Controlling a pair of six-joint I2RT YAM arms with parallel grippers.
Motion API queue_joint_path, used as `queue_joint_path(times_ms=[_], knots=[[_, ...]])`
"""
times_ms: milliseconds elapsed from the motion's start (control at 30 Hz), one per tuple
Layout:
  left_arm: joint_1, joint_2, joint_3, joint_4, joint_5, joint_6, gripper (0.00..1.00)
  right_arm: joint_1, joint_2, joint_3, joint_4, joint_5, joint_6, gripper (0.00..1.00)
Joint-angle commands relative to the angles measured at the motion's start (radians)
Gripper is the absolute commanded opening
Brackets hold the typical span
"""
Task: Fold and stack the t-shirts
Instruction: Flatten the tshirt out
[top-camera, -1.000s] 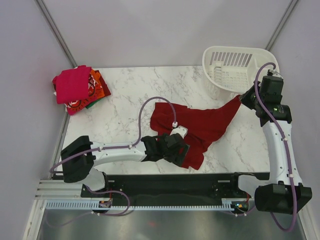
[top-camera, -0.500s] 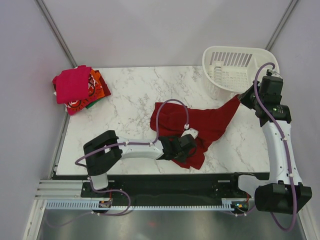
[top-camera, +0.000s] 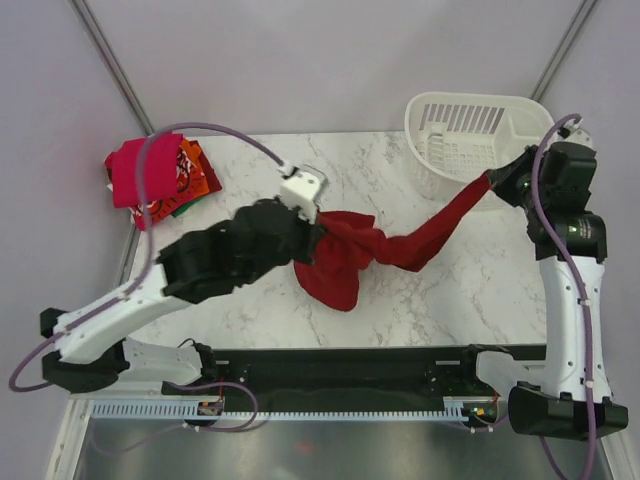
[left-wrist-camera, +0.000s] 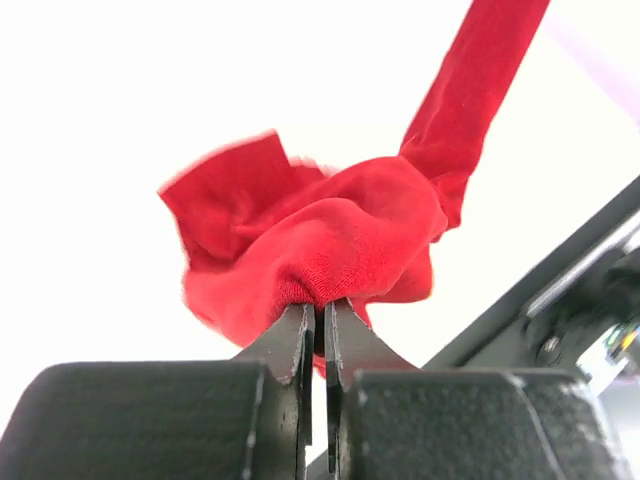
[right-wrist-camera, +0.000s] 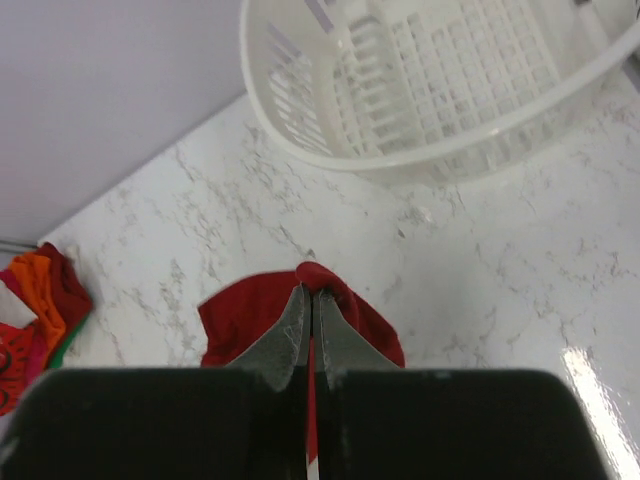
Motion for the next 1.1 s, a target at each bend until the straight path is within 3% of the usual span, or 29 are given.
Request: queue_joint_path(times_ms=[0, 100, 233, 367, 400, 467, 533, 600, 633, 700, 800, 867, 1000, 1067], knots=[[0.000, -0.100, 0.074, -0.154, -0.109, 0.141, 0.02, -0.001, -0.077, 0.161, -0.015, 0.019, 0.025, 0.00], [0.008, -0.138, 0.078, -0.203, -0.153, 0.180, 0.02, -0.001, -0.091, 0.237, -0.052, 0.061, 0.017, 0.00], [0.019, -0.190, 0.051, -0.263, -0.190, 0.184, 0.02, 0.000, -0.091, 0.314, -0.114, 0.230, -0.004, 0.00], [0.043, -0.252, -0.043, -0.280, -0.118, 0.221, 0.05, 0.000, -0.076, 0.364, -0.124, 0.306, -0.013, 0.00], [0.066, -0.259, -0.107, -0.283, -0.107, 0.229, 0.09, 0.000, -0.070, 0.377, -0.121, 0.305, -0.013, 0.00], [0.106, -0.256, -0.176, -0.284, -0.064, 0.236, 0.29, 0.000, -0.042, 0.375, -0.112, 0.268, -0.016, 0.00], [0.227, -0.226, -0.267, -0.281, 0.030, 0.238, 0.49, 0.000, -0.024, 0.348, -0.103, 0.239, -0.017, 0.00], [0.374, -0.195, -0.340, -0.261, 0.106, 0.245, 0.62, 0.000, -0.011, 0.281, -0.069, 0.182, -0.017, 0.00], [0.405, -0.158, -0.354, -0.258, 0.126, 0.236, 0.78, 0.000, -0.008, 0.254, -0.054, 0.165, -0.021, 0.00], [0.436, -0.117, -0.356, -0.258, 0.100, 0.195, 0.81, 0.000, 0.010, 0.190, -0.036, 0.133, -0.029, 0.00], [0.425, -0.069, -0.281, -0.255, 0.167, 0.082, 0.74, 0.000, 0.024, 0.121, -0.009, 0.092, -0.044, 0.00], [0.381, -0.055, -0.262, -0.185, 0.302, 0.036, 0.68, 0.000, 0.033, 0.081, 0.009, 0.076, -0.044, 0.00], [0.067, 0.030, -0.229, -0.103, 0.255, -0.069, 0.67, 0.002, 0.052, 0.045, 0.034, 0.070, -0.053, 0.00], [-0.011, 0.092, -0.222, -0.083, 0.246, -0.095, 0.67, 0.000, 0.053, 0.027, 0.037, 0.070, -0.058, 0.00]])
